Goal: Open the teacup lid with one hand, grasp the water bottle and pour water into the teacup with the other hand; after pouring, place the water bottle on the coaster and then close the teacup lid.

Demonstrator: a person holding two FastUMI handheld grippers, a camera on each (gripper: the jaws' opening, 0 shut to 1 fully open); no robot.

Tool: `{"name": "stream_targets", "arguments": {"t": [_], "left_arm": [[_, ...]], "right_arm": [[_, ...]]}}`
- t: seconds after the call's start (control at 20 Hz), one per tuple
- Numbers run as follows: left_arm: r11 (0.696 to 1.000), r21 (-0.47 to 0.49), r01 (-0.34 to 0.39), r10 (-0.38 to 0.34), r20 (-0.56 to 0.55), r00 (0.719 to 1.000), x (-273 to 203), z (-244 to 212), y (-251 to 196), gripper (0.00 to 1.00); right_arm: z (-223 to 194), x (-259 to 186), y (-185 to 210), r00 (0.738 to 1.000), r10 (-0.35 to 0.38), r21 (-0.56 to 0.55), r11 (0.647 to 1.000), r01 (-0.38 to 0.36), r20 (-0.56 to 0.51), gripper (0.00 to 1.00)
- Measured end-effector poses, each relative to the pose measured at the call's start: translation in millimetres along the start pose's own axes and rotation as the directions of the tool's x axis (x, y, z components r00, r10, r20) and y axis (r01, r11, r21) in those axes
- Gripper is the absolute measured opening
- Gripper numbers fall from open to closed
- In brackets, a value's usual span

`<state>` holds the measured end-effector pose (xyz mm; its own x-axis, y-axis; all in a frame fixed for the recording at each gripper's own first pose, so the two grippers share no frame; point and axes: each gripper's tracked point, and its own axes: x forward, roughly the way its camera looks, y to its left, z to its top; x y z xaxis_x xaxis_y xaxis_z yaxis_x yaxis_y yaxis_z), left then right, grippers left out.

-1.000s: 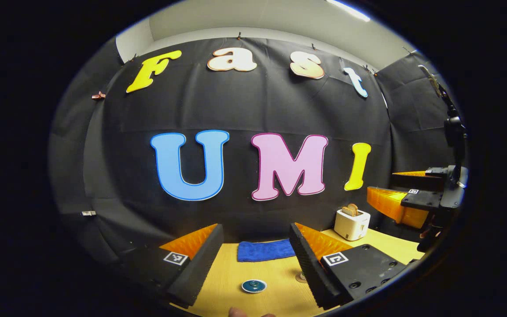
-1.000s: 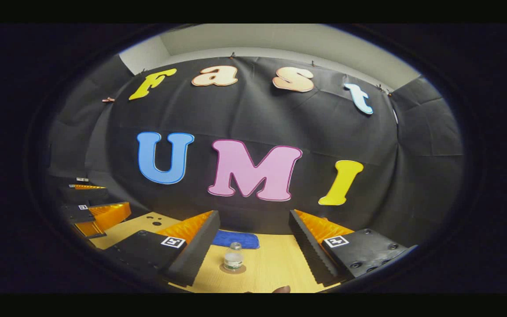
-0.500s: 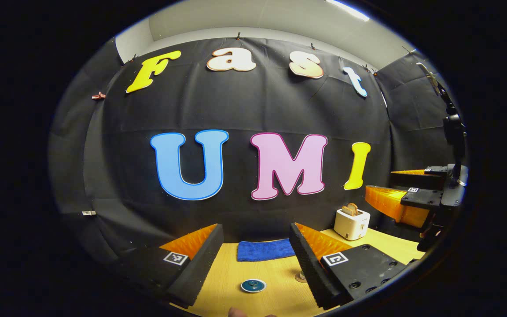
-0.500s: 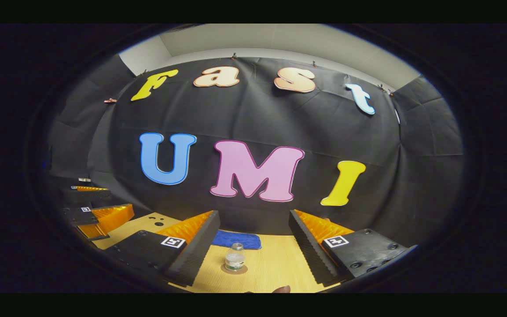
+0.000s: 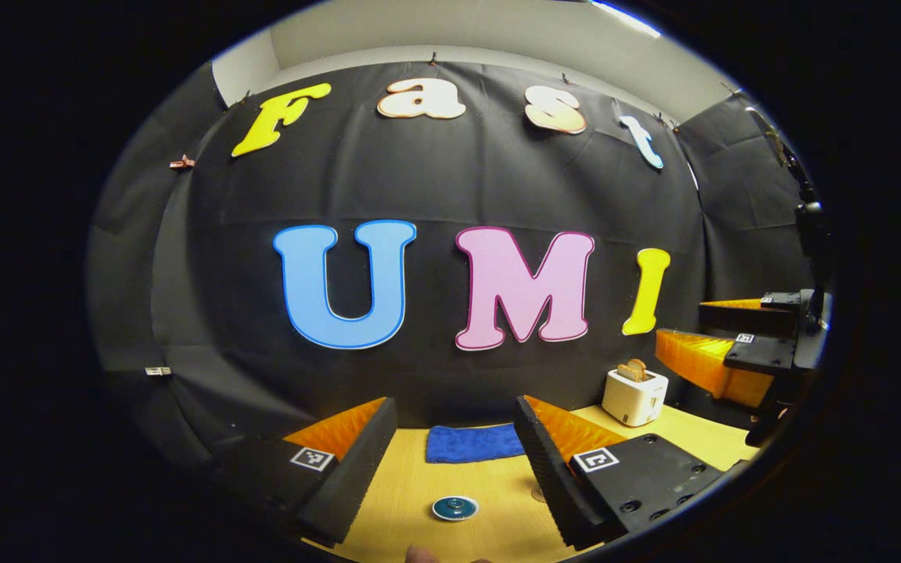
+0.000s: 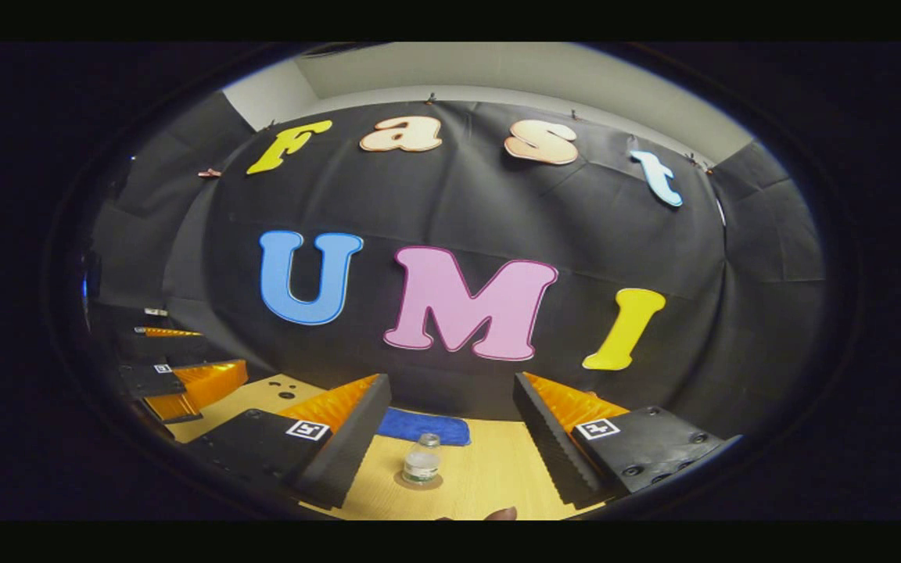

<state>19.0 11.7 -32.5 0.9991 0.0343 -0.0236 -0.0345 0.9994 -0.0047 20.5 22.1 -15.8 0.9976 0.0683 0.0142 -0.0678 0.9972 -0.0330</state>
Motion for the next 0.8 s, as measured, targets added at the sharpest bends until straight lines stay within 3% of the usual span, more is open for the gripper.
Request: {"name": "stream_targets", "arguments": {"t": [0.7, 0.8], "left_arm": [[0.999, 0.023, -0.022, 0.025, -0.121, 0.992, 91, -223, -13, 0.95], [0.999, 0.028, -0.03, 0.034, -0.135, 0.99, 100, -246, -9, 0.89]], "right_arm": [[-190, 67, 8, 0.997, 0.014, -0.014, 1.0, -0.015, -0.075, 0.98], [-205, 71, 10, 0.997, 0.017, -0.02, 1.0, -0.019, -0.078, 0.98]]}}
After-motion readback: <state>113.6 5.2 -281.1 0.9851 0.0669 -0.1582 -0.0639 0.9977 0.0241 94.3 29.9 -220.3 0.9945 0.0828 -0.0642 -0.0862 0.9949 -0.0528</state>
